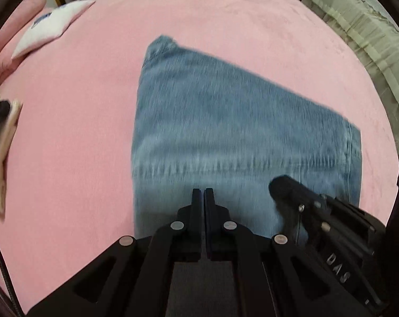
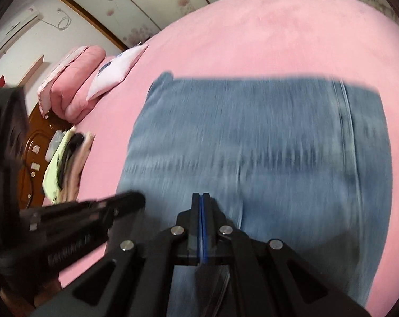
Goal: Fold large clothes
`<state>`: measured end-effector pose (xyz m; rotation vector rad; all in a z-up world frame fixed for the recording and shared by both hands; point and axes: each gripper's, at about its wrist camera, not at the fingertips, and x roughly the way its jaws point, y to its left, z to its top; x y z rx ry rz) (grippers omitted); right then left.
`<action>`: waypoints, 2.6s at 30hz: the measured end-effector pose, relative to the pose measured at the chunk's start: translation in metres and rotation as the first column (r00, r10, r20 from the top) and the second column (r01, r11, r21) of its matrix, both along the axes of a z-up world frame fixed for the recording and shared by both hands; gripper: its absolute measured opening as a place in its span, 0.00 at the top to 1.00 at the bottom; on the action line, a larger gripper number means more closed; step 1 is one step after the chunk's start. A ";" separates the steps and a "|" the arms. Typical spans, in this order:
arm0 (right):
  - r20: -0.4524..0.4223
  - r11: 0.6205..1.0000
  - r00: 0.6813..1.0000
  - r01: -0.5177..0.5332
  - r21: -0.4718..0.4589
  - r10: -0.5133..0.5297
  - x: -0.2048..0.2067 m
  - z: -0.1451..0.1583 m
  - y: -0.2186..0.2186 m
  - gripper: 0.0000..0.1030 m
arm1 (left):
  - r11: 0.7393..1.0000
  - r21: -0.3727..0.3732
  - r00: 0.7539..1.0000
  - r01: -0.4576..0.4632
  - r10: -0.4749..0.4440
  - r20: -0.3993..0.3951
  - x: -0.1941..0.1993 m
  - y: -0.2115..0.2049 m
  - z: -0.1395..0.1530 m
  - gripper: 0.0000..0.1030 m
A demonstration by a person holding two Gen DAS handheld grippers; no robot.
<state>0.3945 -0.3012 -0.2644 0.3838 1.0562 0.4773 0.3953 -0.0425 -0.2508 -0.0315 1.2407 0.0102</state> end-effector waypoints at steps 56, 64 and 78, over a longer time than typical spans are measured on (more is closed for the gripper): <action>-0.350 0.957 0.930 0.009 -0.289 -0.115 -0.175 0.073 -0.051 0.42 | 0.983 0.143 0.979 -0.117 0.138 -0.149 -0.166 -0.016 0.069 0.26; -0.278 0.944 0.958 -0.031 -0.328 -0.065 -0.160 0.100 -0.043 0.35 | 0.982 0.120 0.975 -0.142 0.160 -0.156 -0.161 -0.010 0.092 0.22; -0.333 0.957 0.940 -0.021 -0.288 -0.079 -0.139 0.069 -0.054 0.32 | 0.977 0.171 0.965 -0.130 0.165 -0.204 -0.144 -0.009 0.056 0.22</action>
